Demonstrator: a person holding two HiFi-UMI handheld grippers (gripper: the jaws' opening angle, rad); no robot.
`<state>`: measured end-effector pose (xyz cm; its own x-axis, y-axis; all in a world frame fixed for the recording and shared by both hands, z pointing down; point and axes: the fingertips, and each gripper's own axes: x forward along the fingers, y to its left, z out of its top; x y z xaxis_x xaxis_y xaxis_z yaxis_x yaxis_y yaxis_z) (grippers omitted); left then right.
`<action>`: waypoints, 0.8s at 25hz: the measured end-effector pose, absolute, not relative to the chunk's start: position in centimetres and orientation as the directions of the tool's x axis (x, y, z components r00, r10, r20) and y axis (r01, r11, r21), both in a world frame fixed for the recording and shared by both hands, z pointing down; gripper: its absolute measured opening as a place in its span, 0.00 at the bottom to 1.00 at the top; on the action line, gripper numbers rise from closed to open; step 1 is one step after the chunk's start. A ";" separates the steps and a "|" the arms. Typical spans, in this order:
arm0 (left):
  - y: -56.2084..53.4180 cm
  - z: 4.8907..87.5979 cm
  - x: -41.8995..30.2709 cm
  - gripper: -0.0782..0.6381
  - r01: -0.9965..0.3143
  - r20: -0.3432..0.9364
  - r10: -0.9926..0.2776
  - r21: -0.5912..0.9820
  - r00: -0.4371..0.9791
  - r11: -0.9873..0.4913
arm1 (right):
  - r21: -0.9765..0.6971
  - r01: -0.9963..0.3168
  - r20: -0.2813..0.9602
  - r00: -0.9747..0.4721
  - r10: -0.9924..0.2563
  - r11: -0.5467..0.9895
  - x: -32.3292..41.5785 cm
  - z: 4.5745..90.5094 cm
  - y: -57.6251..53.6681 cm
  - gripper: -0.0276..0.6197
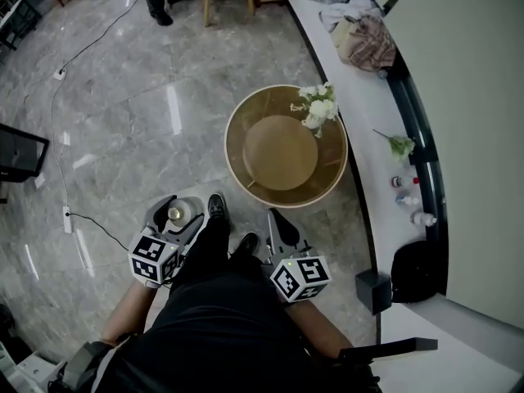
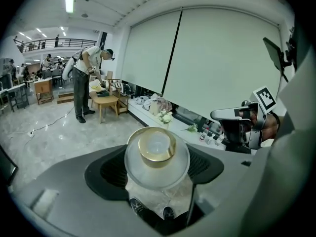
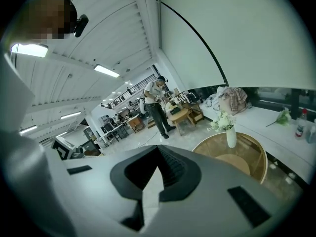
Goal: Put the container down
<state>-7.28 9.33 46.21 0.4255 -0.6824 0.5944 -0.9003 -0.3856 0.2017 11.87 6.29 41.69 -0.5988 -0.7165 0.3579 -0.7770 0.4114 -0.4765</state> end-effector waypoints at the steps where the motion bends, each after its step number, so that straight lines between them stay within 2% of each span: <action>1: 8.4 46.4 -7.4 0.58 -0.896 0.595 -0.677 0.199 0.433 -0.398 | -0.471 -0.785 0.363 -0.588 -0.723 0.402 11.8 41.7 5.5 0.05; 12: -4.5 46.0 -10.9 0.58 -0.848 0.554 -0.663 0.172 0.504 -0.501 | -0.430 -0.837 0.346 -0.498 -0.796 0.337 8.0 39.8 -3.7 0.05; 20: -11.1 51.0 -10.0 0.58 -0.808 0.573 -0.621 0.130 0.535 -0.575 | -0.425 -0.863 0.393 -0.447 -0.804 0.272 7.3 42.0 -7.2 0.05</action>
<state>-9.98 -11.15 50.95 0.5347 -0.6212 0.5729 -0.8075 -0.5754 0.1299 7.33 -7.22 42.02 -0.4468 -0.8039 0.3926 -0.8633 0.2723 -0.4250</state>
